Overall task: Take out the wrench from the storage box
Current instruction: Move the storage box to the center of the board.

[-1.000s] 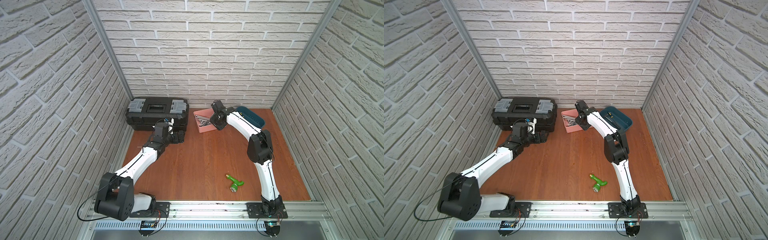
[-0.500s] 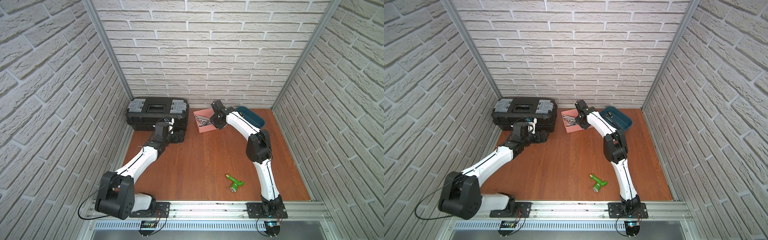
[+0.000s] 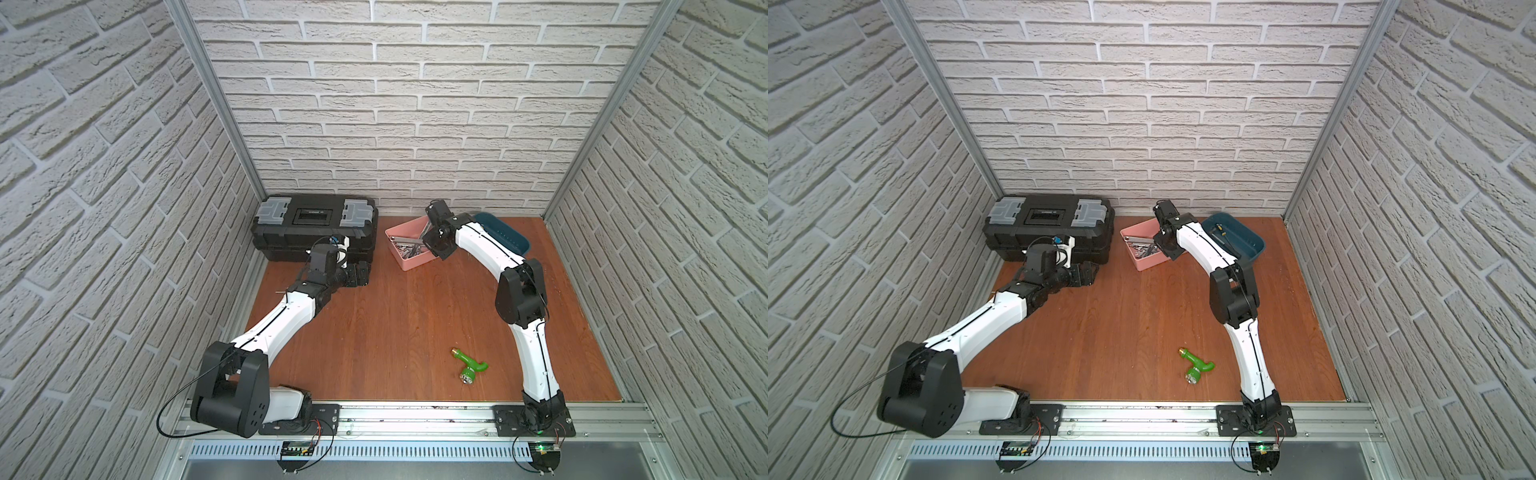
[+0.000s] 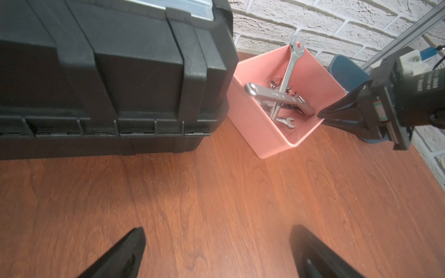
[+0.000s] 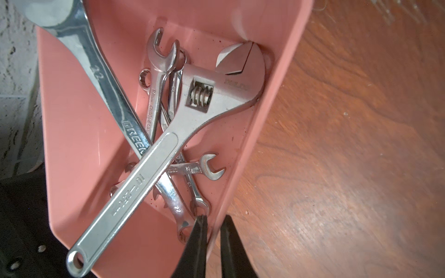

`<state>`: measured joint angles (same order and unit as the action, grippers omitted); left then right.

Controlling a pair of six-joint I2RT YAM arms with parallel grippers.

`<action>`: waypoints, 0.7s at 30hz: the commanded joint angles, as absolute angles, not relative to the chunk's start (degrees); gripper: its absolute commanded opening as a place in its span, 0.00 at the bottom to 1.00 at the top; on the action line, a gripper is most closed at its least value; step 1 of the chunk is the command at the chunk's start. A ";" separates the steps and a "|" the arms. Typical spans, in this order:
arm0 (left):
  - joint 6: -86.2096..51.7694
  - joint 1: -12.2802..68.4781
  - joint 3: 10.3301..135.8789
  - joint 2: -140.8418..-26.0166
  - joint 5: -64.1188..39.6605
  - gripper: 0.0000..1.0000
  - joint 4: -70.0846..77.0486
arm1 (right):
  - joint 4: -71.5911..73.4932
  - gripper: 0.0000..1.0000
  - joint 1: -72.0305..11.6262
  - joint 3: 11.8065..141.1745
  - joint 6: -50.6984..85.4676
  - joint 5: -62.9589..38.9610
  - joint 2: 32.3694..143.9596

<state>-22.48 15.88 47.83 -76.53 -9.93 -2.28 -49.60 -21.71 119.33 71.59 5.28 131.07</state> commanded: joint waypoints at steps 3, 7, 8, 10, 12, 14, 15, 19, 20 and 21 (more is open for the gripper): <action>-21.26 16.02 49.32 -76.72 -11.03 0.98 -1.85 | -56.13 0.08 -22.06 112.89 65.53 3.79 123.37; -21.31 16.05 49.25 -76.60 -11.49 0.98 -1.58 | -56.60 0.07 -22.41 108.97 61.32 2.50 120.01; -21.27 16.00 49.31 -76.70 -11.68 0.98 -1.58 | -56.89 0.07 -22.58 108.24 59.43 2.22 119.31; -21.35 16.00 49.54 -76.66 -12.23 0.98 -1.45 | -57.62 0.06 -22.78 106.99 55.27 1.71 118.22; -21.38 16.06 49.73 -76.73 -12.89 0.98 -1.42 | -59.26 0.06 -23.09 105.90 50.91 1.93 117.19; -21.53 16.10 49.94 -76.75 -13.49 0.98 -1.77 | -59.19 0.05 -23.29 102.60 47.21 2.02 114.83; -21.49 16.10 50.00 -76.71 -13.53 0.98 -1.88 | -58.83 0.05 -23.35 100.89 45.98 1.62 113.81; -21.75 16.32 49.95 -76.45 -14.58 0.98 -2.10 | -58.84 0.04 -24.45 95.97 40.37 0.61 109.19; -21.71 16.43 50.01 -76.38 -14.69 0.98 -2.40 | -59.26 0.04 -24.96 95.15 38.89 0.90 108.54; -21.61 16.60 50.09 -76.31 -14.68 0.98 -2.79 | -59.65 0.04 -25.32 94.49 37.67 1.17 108.01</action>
<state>-22.11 16.05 48.71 -76.53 -13.23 -3.11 -56.42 -22.87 95.66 46.83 2.68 113.49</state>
